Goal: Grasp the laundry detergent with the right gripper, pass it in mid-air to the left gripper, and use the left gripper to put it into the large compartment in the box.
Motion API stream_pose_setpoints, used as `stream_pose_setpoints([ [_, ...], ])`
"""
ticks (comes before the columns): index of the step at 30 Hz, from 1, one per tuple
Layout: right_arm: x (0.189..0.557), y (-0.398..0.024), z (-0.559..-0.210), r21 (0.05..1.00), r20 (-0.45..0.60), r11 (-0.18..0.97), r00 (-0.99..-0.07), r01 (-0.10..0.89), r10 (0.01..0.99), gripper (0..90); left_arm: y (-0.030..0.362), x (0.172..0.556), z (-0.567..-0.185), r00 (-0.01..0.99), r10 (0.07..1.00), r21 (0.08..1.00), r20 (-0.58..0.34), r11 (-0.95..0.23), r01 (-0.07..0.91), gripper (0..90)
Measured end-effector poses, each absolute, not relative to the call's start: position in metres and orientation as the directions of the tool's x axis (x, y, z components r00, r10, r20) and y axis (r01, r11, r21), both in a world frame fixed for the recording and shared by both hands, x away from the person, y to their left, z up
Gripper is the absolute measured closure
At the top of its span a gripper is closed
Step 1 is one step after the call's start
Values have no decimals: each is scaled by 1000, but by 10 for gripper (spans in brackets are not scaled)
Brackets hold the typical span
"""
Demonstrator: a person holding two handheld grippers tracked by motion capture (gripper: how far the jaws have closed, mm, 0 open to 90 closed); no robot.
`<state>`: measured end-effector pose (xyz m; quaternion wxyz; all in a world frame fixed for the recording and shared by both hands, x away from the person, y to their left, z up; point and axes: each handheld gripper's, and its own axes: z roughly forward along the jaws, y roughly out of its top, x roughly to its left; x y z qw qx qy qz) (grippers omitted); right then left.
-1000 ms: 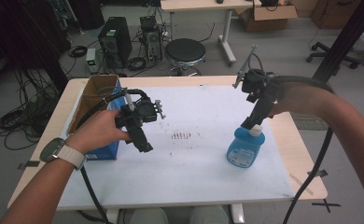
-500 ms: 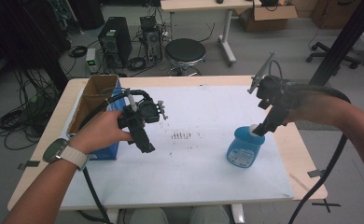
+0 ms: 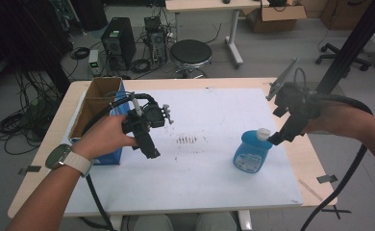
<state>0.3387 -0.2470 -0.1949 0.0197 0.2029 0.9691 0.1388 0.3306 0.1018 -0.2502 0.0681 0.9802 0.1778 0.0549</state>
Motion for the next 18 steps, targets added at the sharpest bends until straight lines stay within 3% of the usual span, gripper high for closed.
stream_pose_setpoints([
  [18,330,-281,-218,395,24,818,-895,417,445,48,99,330,-250,929,361,159,84,-925,345,73],
])
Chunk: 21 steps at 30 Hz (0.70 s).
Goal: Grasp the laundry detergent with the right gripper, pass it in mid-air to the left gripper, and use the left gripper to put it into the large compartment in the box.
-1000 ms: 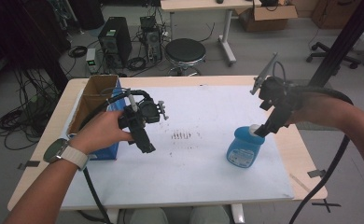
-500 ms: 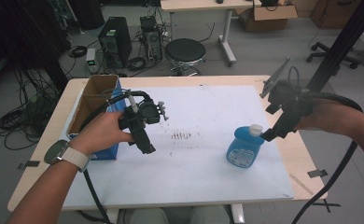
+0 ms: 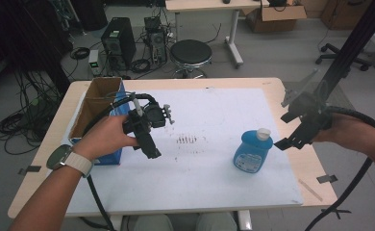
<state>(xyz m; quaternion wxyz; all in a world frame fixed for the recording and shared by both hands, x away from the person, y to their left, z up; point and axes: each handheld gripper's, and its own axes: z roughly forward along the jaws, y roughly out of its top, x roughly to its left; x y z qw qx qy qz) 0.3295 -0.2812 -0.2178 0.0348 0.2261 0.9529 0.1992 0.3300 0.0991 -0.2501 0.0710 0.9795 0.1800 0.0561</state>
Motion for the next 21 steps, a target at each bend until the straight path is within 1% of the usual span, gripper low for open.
stream_pose_setpoints([
  [5,327,-287,-224,435,12,804,-896,404,444,48,98,330,-250,930,357,156,87,-927,341,72],
  [9,325,-291,-228,459,17,792,-895,403,446,49,97,330,-250,930,356,156,87,-927,341,72],
  [11,324,-295,-234,488,25,774,-892,405,451,49,97,330,-251,930,357,155,86,-927,342,72],
  [16,322,-303,-244,526,35,744,-884,413,466,49,98,330,-253,929,362,156,83,-925,346,72],
  [21,320,-308,-253,538,31,739,-885,406,464,50,97,330,-254,928,365,156,80,-924,350,72],
])
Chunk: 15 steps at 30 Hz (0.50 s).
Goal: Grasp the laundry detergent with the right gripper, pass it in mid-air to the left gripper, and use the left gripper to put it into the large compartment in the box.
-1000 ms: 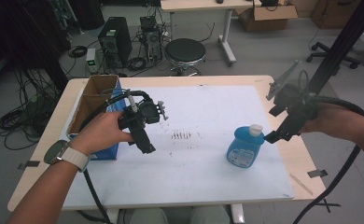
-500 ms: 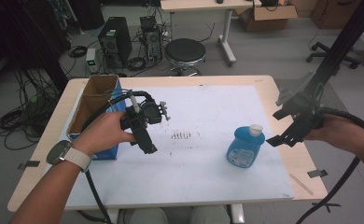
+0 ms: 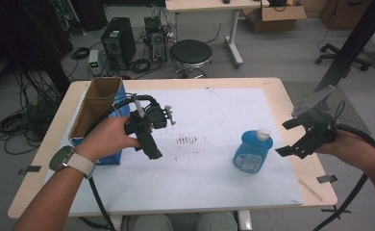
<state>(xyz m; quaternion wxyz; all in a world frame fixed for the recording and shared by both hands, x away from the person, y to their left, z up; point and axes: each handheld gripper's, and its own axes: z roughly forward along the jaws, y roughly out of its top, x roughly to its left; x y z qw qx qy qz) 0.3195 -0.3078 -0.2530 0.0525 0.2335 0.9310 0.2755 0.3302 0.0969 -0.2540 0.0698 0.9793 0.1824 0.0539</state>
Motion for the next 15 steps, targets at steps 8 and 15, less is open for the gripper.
stream_pose_setpoints([
  [8,319,-310,-266,536,36,739,-885,409,464,50,96,330,-256,928,365,156,78,-924,350,71],
  [15,318,-311,-275,536,41,738,-886,409,462,52,97,330,-257,927,367,156,75,-923,353,72],
])
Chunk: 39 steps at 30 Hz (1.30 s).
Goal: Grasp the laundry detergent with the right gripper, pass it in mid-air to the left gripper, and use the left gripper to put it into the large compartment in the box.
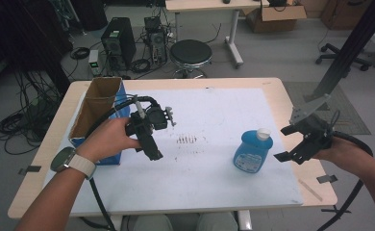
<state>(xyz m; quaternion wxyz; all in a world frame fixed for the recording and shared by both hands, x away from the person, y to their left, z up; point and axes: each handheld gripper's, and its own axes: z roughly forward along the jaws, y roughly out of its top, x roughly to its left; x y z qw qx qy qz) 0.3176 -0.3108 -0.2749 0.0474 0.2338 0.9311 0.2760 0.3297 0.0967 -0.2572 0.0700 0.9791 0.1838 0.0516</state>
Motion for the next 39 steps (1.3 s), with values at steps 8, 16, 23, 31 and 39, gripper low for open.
stream_pose_setpoints([
  [8,315,-316,-290,588,50,700,-882,405,468,53,97,330,-260,927,367,157,71,-922,353,72],
  [16,313,-323,-309,665,59,643,-886,379,461,54,94,331,-262,929,364,153,68,-924,351,71],
  [23,310,-329,-319,707,62,605,-884,367,464,55,93,331,-263,929,363,151,68,-924,350,72],
  [31,305,-335,-334,744,74,560,-879,364,471,56,91,332,-265,930,363,150,64,-924,351,71],
  [39,303,-338,-347,779,81,520,-879,350,470,57,90,333,-266,931,360,147,63,-926,348,71],
])
